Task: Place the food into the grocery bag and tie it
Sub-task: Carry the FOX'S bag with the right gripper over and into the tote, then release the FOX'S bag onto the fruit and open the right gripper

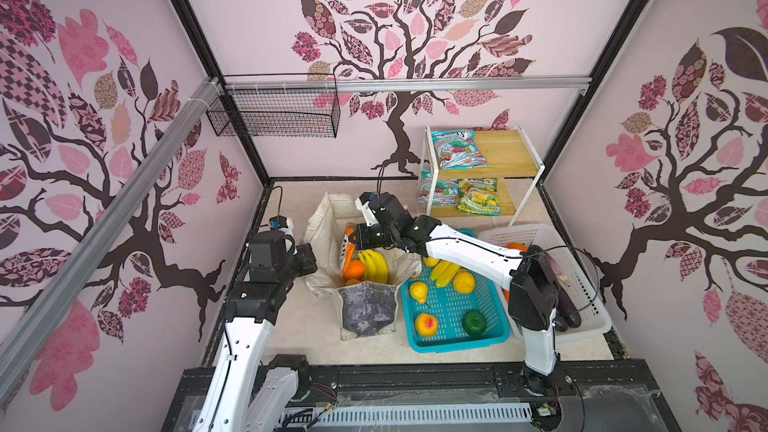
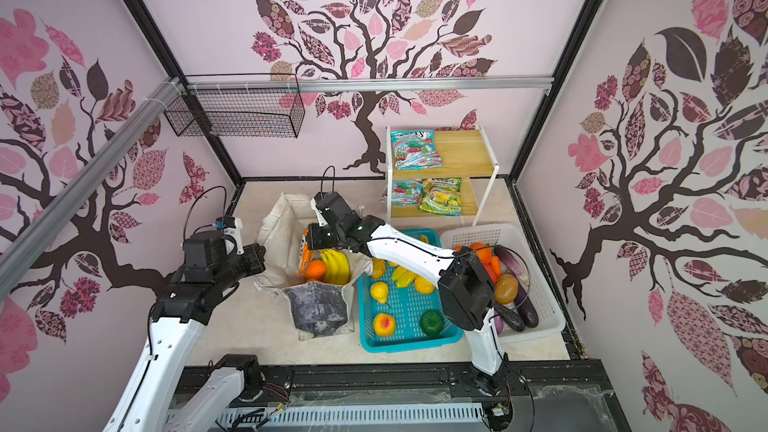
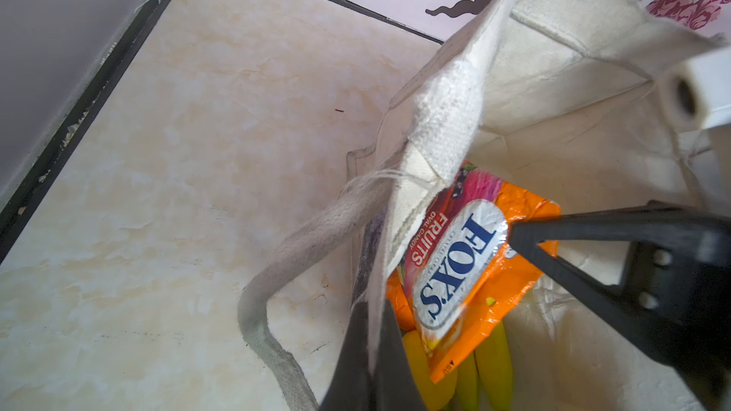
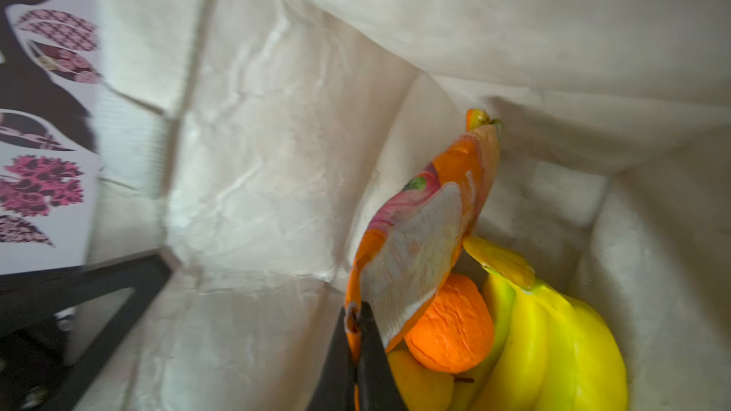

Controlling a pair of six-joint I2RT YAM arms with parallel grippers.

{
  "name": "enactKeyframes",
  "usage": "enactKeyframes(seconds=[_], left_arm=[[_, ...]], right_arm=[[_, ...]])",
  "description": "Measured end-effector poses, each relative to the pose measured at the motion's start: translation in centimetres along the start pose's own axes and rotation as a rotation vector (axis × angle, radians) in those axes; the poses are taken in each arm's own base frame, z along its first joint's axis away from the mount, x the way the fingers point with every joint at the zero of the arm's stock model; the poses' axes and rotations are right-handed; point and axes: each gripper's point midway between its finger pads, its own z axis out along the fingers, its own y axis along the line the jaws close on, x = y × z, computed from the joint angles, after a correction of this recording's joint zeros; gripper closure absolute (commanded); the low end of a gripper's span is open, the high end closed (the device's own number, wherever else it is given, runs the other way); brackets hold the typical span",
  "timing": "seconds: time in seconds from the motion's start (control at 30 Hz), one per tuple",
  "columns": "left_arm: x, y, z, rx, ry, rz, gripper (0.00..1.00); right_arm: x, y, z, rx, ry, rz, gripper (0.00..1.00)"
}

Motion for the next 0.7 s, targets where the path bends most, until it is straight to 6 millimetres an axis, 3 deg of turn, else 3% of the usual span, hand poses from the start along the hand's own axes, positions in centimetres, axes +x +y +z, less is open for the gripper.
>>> enactKeyframes(seconds=[0.3,0.7], left_arm=[[0.0,0.0,0.0,0.002,0.000,0.000,1.00],[0.0,0.0,0.0,0.002,0.000,0.000,1.00]], right_arm=[[0.0,-1.7,0.2,0.124,-0.054,-0.051,1.00],[0.8,-4.4,-0.5,0.283,-0.033,-0.126,0.64]])
